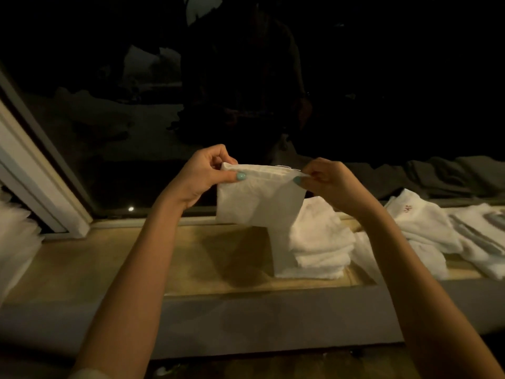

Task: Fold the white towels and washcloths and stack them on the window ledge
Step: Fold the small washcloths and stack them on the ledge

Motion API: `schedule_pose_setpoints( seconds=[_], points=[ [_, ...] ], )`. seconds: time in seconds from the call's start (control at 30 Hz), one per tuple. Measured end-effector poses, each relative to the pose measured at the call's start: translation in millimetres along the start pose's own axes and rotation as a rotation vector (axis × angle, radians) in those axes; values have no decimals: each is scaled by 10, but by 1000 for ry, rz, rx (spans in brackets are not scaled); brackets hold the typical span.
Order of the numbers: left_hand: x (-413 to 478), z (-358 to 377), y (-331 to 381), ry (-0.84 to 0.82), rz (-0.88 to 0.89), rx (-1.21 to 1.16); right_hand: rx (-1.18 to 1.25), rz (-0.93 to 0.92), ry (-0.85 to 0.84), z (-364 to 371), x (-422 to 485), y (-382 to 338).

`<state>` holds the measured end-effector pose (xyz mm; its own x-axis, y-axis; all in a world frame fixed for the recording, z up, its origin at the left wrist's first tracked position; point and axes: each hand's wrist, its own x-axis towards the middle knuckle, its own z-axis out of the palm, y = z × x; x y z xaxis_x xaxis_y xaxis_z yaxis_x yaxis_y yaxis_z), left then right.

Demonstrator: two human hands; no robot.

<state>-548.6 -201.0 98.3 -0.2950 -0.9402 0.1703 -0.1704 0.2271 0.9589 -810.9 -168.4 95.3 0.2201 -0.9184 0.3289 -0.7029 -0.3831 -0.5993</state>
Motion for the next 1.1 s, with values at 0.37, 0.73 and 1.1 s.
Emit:
schedule_pose_setpoints(
  seconds=[0.37,0.73,1.1],
  points=[
    [274,545,506,-9,114,-197,424,-139,30,-740,12,248],
    [368,943,463,108,-20,-52,514,-21,-89,-913,124,618],
    [225,1306,-369,306,-232,-23,392,65,-283,-367,202,1144]
  ],
)
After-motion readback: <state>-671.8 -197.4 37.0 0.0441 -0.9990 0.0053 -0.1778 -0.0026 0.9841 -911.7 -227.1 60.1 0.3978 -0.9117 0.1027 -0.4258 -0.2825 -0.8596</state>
